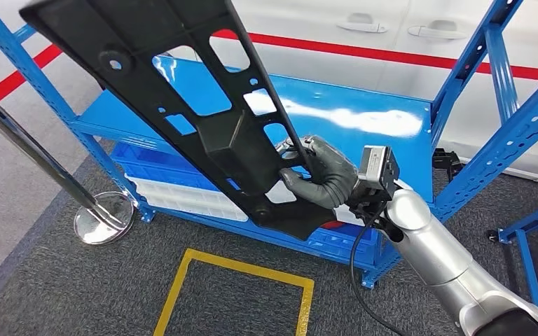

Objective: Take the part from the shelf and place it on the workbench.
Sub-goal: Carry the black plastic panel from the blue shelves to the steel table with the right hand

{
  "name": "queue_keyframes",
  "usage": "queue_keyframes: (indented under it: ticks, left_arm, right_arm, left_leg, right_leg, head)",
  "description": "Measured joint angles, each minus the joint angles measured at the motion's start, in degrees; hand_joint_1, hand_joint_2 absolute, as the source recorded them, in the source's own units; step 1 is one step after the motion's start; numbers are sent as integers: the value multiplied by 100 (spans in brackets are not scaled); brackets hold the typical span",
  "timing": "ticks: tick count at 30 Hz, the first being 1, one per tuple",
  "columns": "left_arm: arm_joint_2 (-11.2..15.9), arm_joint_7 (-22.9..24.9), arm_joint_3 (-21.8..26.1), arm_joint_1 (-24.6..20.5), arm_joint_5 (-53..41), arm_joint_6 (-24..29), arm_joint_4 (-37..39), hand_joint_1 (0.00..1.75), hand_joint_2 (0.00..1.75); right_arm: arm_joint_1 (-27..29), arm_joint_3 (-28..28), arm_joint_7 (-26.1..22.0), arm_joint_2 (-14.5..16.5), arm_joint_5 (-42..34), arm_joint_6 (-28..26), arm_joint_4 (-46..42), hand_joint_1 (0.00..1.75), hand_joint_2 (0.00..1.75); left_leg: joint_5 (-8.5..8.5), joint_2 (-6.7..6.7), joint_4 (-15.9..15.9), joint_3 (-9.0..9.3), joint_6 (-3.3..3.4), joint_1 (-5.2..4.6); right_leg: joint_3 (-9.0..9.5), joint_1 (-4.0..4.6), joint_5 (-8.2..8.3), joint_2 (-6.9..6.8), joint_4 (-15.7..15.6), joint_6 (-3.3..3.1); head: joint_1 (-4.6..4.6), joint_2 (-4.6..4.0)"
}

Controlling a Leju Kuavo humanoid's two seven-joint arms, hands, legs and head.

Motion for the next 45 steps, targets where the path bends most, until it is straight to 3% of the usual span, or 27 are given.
queue_keyframes:
  ticks: [1,3,5,6,8,9,11,13,14,16,19,20,22,24,26,28,30,31,32,34,35,37,39,40,42,43,45]
  left_arm:
    - [0,3,-1,-6,-13,0,0,0,175]
    - [0,11,-2,-13,-26,-1,0,0,175]
    - [0,17,-5,-21,-43,-3,0,0,175]
    - [0,22,-7,-25,-52,-3,0,0,175]
    - [-1,32,-8,-17,-68,3,0,0,175]
    - [-1,41,-9,-5,-75,18,0,0,175]
    - [-2,58,-10,14,-88,50,0,0,175]
    - [-7,69,-13,12,-109,69,0,0,175]
    - [-10,69,-14,14,-119,72,0,0,175]
    - [-14,69,-14,32,-127,75,0,0,175]
    - [-23,69,-14,42,-129,78,1,0,175]
    - [-31,69,-14,38,-129,83,2,0,175]
    - [-46,68,-15,31,-131,97,4,0,175]
    - [-48,67,-16,45,-135,109,4,0,175]
    - [-49,72,-16,59,-141,114,4,0,175]
    - [-46,77,-17,55,-149,115,4,0,175]
    - [-42,80,-18,52,-157,113,4,0,175]
    - [-40,82,-19,55,-162,113,4,0,175]
    - [-38,84,-19,58,-165,112,4,0,175]
    - [-33,86,-19,59,-171,110,4,0,175]
    - [-33,86,-19,56,-176,107,4,0,175]
    - [-37,86,-21,55,-185,100,4,0,175]
    - [-37,88,-22,58,-192,97,4,0,175]
    - [-39,90,-24,61,-195,97,4,0,175]
    - [-44,94,-30,57,-202,95,4,0,175]
    - [-48,95,-36,52,-205,92,4,0,175]
    - [-53,96,-47,46,-205,81,4,0,175]
  right_arm:
    - [1,-3,-11,-1,56,-13,-2,175,175]
    - [3,-15,-22,-1,112,-32,-22,175,175]
    - [7,-50,-35,-10,138,-48,-67,175,175]
    - [8,-67,-40,-15,148,-55,-85,175,175]
    - [12,-85,-45,-20,168,-63,-98,175,175]
    - [17,-87,-46,-20,178,-64,-98,175,175]
    - [29,-97,-49,-11,195,-58,-98,175,175]
    - [43,-110,-50,-3,216,-54,-98,175,175]
    - [56,-115,-49,-3,230,-52,-98,175,175]
    - [85,-117,-48,-3,257,-48,-98,175,175]
    - [95,-122,-46,-1,271,-45,-104,175,175]
    - [93,-128,-45,3,274,-45,-111,175,175]
    - [89,-142,-41,11,279,-44,-122,175,175]
    - [84,-146,-37,13,282,-38,-127,175,175]
    - [86,-152,-36,-5,284,-33,-131,175,175]
    - [98,-160,-34,-62,286,-30,-140,175,175]
    - [121,-161,-32,-110,289,-25,-147,175,175]
    - [131,-160,-31,-117,290,-21,-149,175,175]
    - [139,-160,-31,-119,291,-18,-152,175,175]
    - [140,-163,-29,-119,294,-15,-166,175,175]
    - [135,-168,-25,-119,298,-15,-178,175,175]
    - [127,-180,-9,-119,317,-16,-196,175,175]
    - [122,-185,8,-117,341,-17,-207,175,175]
    - [119,-188,14,-117,350,-17,-213,175,175]
    - [116,-205,22,-115,359,-19,-226,175,175]
    - [121,-217,25,-115,360,-20,-229,175,175]
    - [146,-229,29,-114,361,-20,-231,175,175]
  left_leg:
    - [108,4,-19,139,-3,1]
    - [326,66,-534,636,20,-1]
    - [287,162,-1232,1117,106,-44]
    - [242,184,-1443,1223,160,-71]
    - [293,134,-1563,1203,278,-87]
    - [348,98,-1600,1179,326,-80]
    - [480,33,-1648,1102,417,-58]
    - [602,-46,-1647,960,460,-72]
    - [657,-96,-1641,888,465,-80]
    - [747,-212,-1625,765,459,-92]
    - [826,-388,-1569,640,419,-100]
    - [849,-439,-1550,606,396,-94]
    - [903,-540,-1534,547,331,-74]
    - [930,-598,-1528,515,263,-81]
    - [763,-408,-1315,404,196,-100]
    - [367,-135,-635,113,117,-71]
    - [113,-44,37,-151,48,-23]
    - [143,-29,108,-158,22,-3]
    - [278,-6,-56,-49,-2,17]
    - [622,134,-828,388,-33,29]
    - [732,216,-1175,576,-6,5]
    - [744,309,-1458,697,106,-53]
    - [750,220,-1488,662,248,-65]
    - [758,154,-1516,664,305,-59]
    - [793,32,-1563,676,398,-42]
    - [804,-32,-1572,671,425,-47]
    - [815,-176,-1567,661,458,-72]
  right_leg:
    - [-67,3,50,-36,4,9]
    - [-173,6,143,-116,13,43]
    - [-221,15,227,-209,9,105]
    - [-224,16,271,-258,-3,138]
    - [-226,7,344,-336,-45,215]
    - [-242,-3,314,-294,-33,247]
    - [-351,-13,-29,-72,238,275]
    - [-560,-12,-565,123,933,263]
    - [-644,-10,-718,154,1286,256]
    - [-586,-7,-670,169,1521,234]
    - [141,6,-293,314,523,151]
    - [351,12,-268,396,185,132]
    - [521,35,-322,475,-125,123]
    - [524,25,-287,358,-189,114]
    - [526,-16,-243,214,-239,79]
    - [512,-22,-222,56,-247,57]
    - [501,-22,-217,-105,-245,56]
    - [499,-28,-218,-179,-242,62]
    - [504,-39,-224,-250,-239,75]
    - [525,-54,-251,-378,-229,128]
    - [530,-50,-264,-429,-225,164]
    - [534,-15,-274,-519,-219,230]
    - [544,-1,-278,-616,-229,293]
    - [538,-16,-317,-571,-204,317]
    - [387,-52,-546,-265,129,326]
    - [208,-56,-733,-61,505,311]
    - [-223,-33,-1017,133,1329,283]
  head:
    - [0,0]
    - [-1,0]
    - [-1,0]
    - [-1,0]
    - [0,0]
    - [0,0]
    - [0,0]
    - [0,0]
    - [0,0]
    - [0,0]
    - [-1,0]
    - [1,0]
    - [2,0]
    - [5,0]
    - [2,0]
    - [-2,0]
    - [-1,0]
    - [-1,0]
    - [-2,0]
    - [-2,0]
    - [-2,0]
    - [-1,0]
    - [0,0]
    - [0,0]
    - [0,0]
    - [0,0]
    - [1,0]
